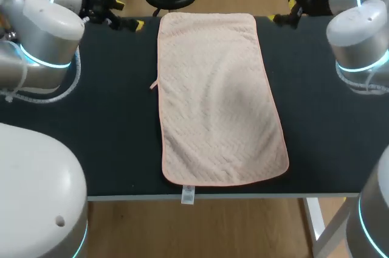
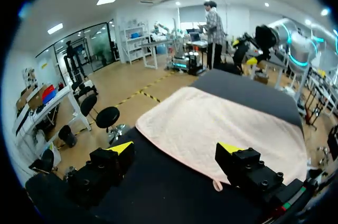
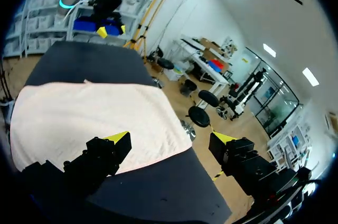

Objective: Fold the towel

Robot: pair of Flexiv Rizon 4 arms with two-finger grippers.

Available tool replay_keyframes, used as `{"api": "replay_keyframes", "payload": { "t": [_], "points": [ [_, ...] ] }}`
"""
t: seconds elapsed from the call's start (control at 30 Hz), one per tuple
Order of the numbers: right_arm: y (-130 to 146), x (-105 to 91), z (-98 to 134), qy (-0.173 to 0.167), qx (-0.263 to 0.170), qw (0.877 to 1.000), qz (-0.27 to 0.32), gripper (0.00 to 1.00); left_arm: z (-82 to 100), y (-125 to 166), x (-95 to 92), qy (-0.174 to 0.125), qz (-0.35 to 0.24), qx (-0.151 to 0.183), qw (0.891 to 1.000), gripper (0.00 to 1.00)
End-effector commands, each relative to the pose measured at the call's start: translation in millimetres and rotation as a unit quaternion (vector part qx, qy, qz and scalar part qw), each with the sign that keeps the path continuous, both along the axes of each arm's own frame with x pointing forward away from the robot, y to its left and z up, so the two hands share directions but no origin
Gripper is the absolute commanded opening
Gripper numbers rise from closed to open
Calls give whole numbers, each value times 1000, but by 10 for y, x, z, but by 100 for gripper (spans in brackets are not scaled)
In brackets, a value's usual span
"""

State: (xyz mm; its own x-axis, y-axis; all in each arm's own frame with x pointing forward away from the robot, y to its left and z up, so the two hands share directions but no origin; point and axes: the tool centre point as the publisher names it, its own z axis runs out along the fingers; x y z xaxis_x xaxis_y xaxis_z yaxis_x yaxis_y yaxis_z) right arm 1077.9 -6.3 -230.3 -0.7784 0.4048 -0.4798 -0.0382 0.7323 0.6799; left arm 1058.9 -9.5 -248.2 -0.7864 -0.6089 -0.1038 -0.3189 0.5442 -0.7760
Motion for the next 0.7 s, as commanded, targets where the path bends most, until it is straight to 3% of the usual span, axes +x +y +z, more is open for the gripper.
{"api": "replay_keyframes", "payload": {
  "t": [0.03, 0.07, 0.5, 0.53, 0.63, 0.7],
  "points": [
    [60, -91, -126, 71, -412, 899, 130, 100, -107, 3, -80, 154, -132, 432, 879, 100],
    [79, -117, -150, 75, -390, 909, 127, 100, -123, 8, -107, 145, -144, 406, 891, 100],
    [79, -117, -150, 75, -390, 909, 127, 100, -123, 8, -107, 145, -144, 406, 891, 100],
    [79, -117, -150, 75, -390, 909, 127, 100, -126, -19, -86, 133, -146, 416, 888, 100],
    [185, -151, -292, 129, -396, 900, 131, 100, -169, -120, -53, 122, -159, 424, 883, 100],
    [248, -220, -346, 135, -390, 902, 126, 100, -239, -204, -63, 121, -162, 437, 876, 100]
  ]
}}
